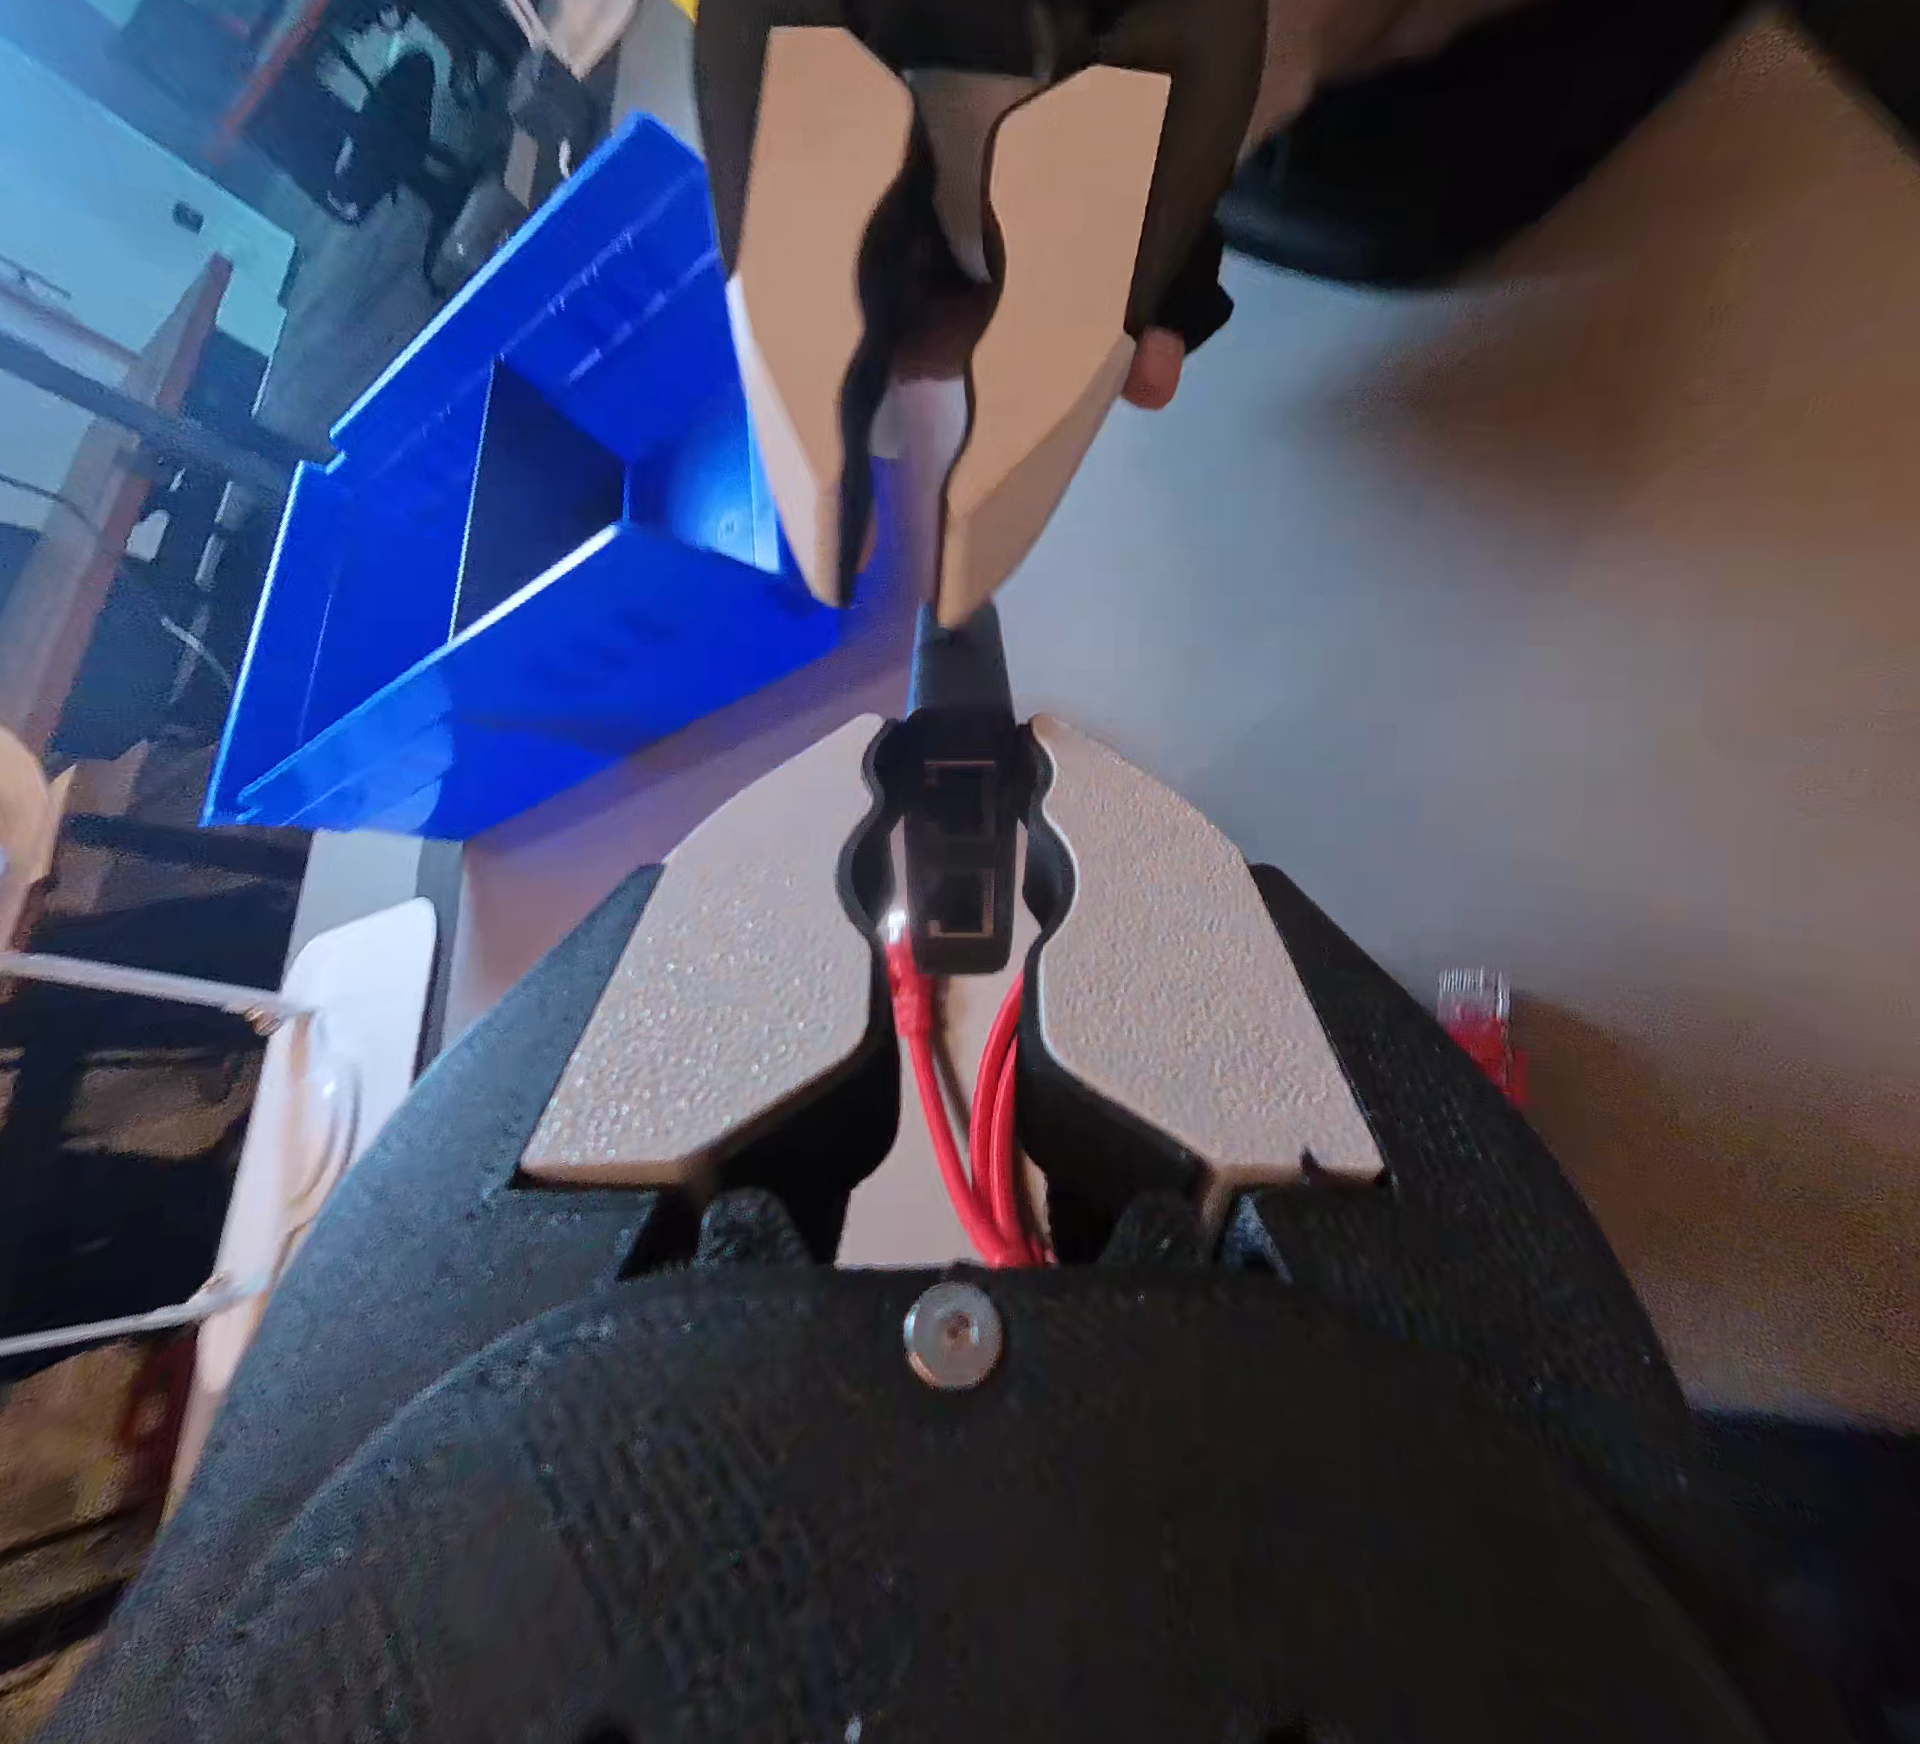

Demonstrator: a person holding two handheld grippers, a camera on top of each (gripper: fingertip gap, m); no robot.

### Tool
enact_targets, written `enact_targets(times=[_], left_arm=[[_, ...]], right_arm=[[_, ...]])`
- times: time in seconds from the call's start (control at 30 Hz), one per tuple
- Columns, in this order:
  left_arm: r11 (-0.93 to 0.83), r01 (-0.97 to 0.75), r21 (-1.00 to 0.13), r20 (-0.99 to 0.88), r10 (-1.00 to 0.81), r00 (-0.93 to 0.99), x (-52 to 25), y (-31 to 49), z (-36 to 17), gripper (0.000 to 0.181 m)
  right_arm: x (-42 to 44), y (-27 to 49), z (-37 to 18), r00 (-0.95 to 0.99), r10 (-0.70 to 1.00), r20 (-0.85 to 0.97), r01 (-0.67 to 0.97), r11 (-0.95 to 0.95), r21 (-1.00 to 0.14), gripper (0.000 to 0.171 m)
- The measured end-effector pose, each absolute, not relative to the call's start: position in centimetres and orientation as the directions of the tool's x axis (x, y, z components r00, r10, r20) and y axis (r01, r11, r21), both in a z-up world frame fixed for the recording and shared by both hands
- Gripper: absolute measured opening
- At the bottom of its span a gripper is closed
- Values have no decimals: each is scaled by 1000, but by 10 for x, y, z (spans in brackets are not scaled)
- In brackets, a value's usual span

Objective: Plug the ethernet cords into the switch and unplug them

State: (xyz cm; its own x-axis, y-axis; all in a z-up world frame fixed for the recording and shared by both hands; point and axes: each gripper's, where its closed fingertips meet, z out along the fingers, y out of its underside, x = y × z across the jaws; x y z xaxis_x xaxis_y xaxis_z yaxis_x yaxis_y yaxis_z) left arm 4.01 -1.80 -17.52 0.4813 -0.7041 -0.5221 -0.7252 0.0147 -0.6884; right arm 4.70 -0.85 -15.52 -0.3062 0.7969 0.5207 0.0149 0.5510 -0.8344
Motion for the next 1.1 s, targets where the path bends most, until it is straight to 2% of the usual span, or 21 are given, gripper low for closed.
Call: enact_targets(times=[0.07, 0.13, 0.27, 0.33, 0.37, 0.4, 0.57, 0.67, 0.73, 0.8, 0.87, 0.97, 1.1], left_arm=[[-18, -799, -600, -575, -685, 447, 32, -21, -183, 21], [-38, -849, -526, -624, -661, 416, 25, -19, -186, 21], [6, -834, -551, -606, -690, 396, 38, -23, -185, 21], [49, -824, -564, -612, -696, 377, 49, -23, -184, 21], [59, -816, -574, -608, -699, 377, 53, -24, -183, 21], [64, -808, -585, -599, -706, 378, 54, -25, -182, 21], [118, -734, -668, -584, -695, 420, 57, -30, -164, 21], [8, -685, -729, -482, -717, 504, 37, -26, -163, 35], [-138, -625, -768, -371, -701, 610, 10, -16, -171, 37], [-304, -576, -759, -264, -664, 699, -17, -6, -194, 38], [-441, -556, -705, -197, -631, 750, -38, -1, -224, 39], [-500, -529, -686, -154, -611, 777, -47, 6, -250, 33], [-528, -509, -679, -98, -622, 777, -42, 14, -264, 32]], right_arm=[[40, -5, -177, -342, 778, 527, 119, 592, -797, 29], [37, -9, -188, -374, 757, 536, 146, 619, -772, 37], [29, -12, -197, -365, 738, 568, 189, 656, -731, 49], [23, -17, -199, -366, 724, 585, 190, 673, -715, 44], [22, -19, -206, -388, 702, 598, 206, 698, -686, 27], [20, -20, -207, -383, 675, 631, 199, 727, -657, 22], [22, -23, -190, -362, 661, 658, 151, 738, -658, 22], [26, -9, -191, -330, 641, 694, 186, 764, -617, 21], [29, 5, -192, -302, 644, 702, 224, 764, -605, 21], [31, 18, -191, -272, 647, 713, 257, 762, -594, 22], [31, 27, -188, -248, 654, 714, 279, 754, -595, 22], [32, 32, -190, -243, 655, 716, 290, 753, -591, 22], [32, 30, -197, -264, 642, 720, 301, 763, -571, 22]])
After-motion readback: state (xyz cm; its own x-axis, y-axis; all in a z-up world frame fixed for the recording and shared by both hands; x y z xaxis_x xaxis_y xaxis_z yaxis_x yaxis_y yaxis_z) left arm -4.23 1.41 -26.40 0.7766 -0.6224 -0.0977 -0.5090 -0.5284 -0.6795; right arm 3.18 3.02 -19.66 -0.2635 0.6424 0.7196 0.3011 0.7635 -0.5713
